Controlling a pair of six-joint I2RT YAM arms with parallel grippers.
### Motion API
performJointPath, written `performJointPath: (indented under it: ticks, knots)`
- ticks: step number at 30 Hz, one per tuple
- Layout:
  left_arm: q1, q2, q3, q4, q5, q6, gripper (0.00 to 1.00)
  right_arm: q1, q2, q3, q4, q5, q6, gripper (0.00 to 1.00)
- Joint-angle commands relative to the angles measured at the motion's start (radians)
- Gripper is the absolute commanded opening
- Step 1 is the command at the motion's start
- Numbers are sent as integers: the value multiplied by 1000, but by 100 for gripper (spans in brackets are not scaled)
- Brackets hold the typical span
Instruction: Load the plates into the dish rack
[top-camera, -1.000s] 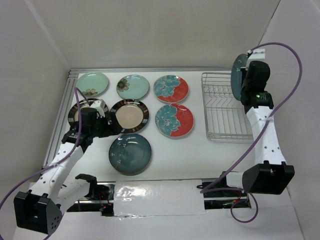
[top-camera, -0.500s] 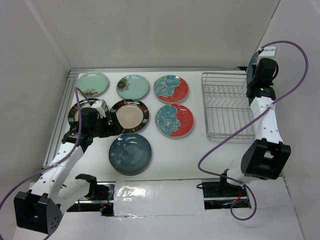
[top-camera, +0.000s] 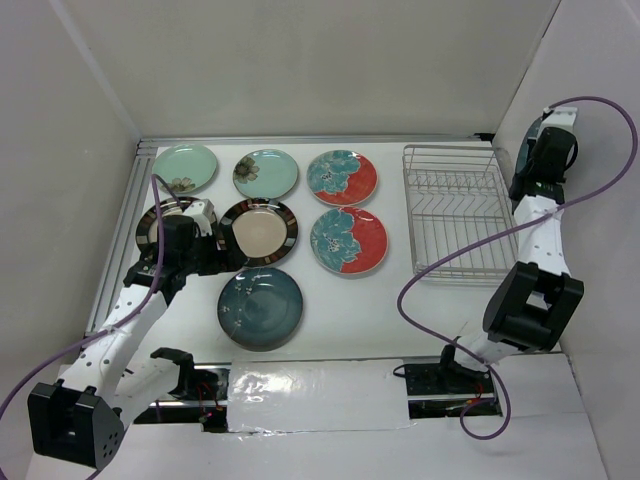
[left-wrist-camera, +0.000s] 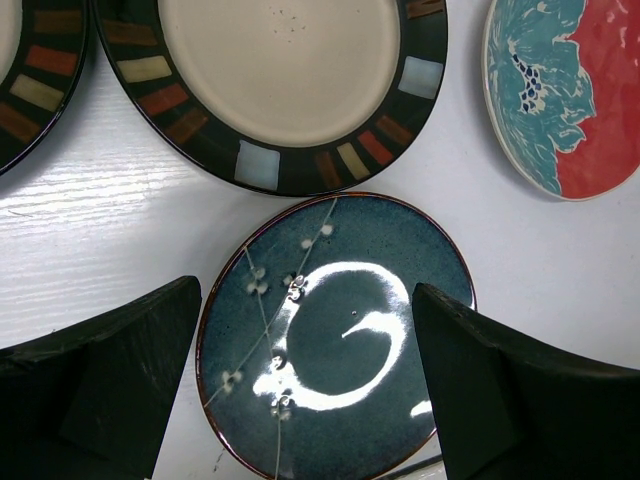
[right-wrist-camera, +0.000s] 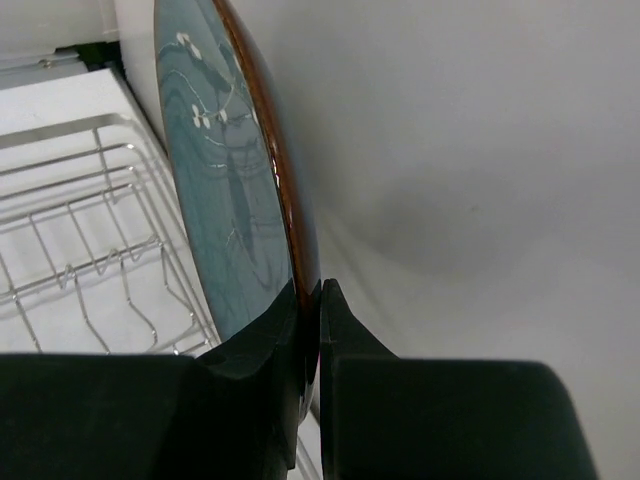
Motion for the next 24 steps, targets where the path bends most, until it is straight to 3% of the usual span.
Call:
performJointPath:
  ticks: [1,24]
  knots:
    - [-4,2,35,26,24,15,100,7,-27,-1,262,-34,23,0]
    - [-4,-7,35,26,24,24,100,-2,-27,-156,256,-133,43,1]
